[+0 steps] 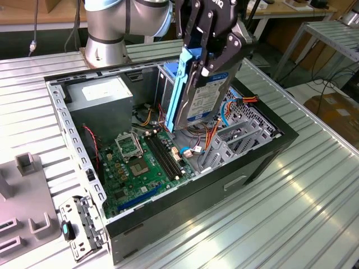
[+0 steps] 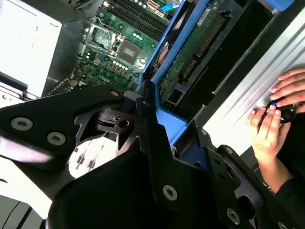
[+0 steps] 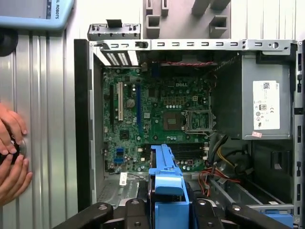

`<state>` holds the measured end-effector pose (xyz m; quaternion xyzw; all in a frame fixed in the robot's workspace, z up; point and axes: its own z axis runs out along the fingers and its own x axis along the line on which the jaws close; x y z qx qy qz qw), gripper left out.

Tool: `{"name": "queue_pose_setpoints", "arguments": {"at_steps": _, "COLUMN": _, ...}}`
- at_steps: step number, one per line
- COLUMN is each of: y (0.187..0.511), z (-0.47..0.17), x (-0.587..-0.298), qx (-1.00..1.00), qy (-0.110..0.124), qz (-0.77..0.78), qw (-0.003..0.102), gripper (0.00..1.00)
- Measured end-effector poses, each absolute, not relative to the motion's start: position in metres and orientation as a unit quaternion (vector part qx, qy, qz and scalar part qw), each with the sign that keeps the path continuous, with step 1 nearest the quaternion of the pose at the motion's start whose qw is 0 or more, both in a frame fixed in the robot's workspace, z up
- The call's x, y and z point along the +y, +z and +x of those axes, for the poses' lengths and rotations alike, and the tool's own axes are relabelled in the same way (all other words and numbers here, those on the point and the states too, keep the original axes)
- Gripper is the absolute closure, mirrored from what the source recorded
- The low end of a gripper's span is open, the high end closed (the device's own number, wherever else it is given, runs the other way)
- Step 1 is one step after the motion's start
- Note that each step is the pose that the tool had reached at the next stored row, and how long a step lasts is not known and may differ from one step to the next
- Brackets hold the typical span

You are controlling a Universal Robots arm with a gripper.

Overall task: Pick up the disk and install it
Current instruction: 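Pick up the disk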

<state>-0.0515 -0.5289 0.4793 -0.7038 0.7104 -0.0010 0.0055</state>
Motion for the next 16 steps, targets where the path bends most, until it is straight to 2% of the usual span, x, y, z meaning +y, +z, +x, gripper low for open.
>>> {"name": "queue_pose_setpoints", "arguments": {"at_steps": 4, "y": 0.476, "z": -0.031, "x": -0.545, "qx": 0.710, "qy": -0.001, "qz": -0.704, "qw": 0.005, "gripper": 0.63}}
{"name": "queue_pose_setpoints", "arguments": {"at_steps": 16, "y": 0.469, "z": 0.026, "x": -0.553, "qx": 0.710, "qy": -0.002, "qz": -0.704, "qw": 0.003, "gripper": 0.63}}
